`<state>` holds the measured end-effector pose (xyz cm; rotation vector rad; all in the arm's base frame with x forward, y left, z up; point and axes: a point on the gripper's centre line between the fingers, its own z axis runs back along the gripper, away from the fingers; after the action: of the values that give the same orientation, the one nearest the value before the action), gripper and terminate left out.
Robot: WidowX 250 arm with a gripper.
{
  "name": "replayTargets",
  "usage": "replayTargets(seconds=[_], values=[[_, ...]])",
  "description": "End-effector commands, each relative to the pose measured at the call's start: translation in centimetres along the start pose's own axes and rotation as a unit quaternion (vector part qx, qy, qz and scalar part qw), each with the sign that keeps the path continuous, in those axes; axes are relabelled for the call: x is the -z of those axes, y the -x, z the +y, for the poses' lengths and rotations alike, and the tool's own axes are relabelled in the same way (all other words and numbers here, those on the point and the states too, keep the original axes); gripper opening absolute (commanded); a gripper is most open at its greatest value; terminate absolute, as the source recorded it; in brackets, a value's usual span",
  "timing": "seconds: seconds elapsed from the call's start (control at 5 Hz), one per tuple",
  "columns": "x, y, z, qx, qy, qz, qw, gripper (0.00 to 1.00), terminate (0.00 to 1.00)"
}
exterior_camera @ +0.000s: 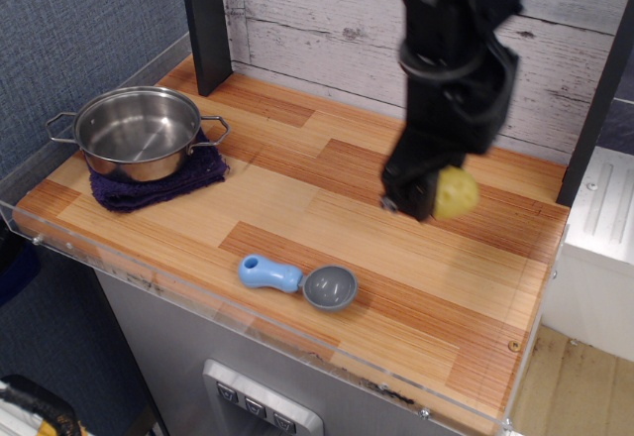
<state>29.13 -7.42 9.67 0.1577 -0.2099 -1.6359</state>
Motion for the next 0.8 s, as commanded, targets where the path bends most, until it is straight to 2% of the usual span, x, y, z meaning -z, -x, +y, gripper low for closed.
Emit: replayTargets(seconds=[0.0,0.4,0.6], values=[[-4.1,5.0,3.0,-0.039,-0.052,0.023,0.9976,0.0,0.0],[-4.0,8.8,6.0,-0.068,-0.051,0.039,0.9956,0.0,0.0],[-2.7,9.8,7.0,-0.072,-0.039,0.043,0.9957,0.0,0.0]])
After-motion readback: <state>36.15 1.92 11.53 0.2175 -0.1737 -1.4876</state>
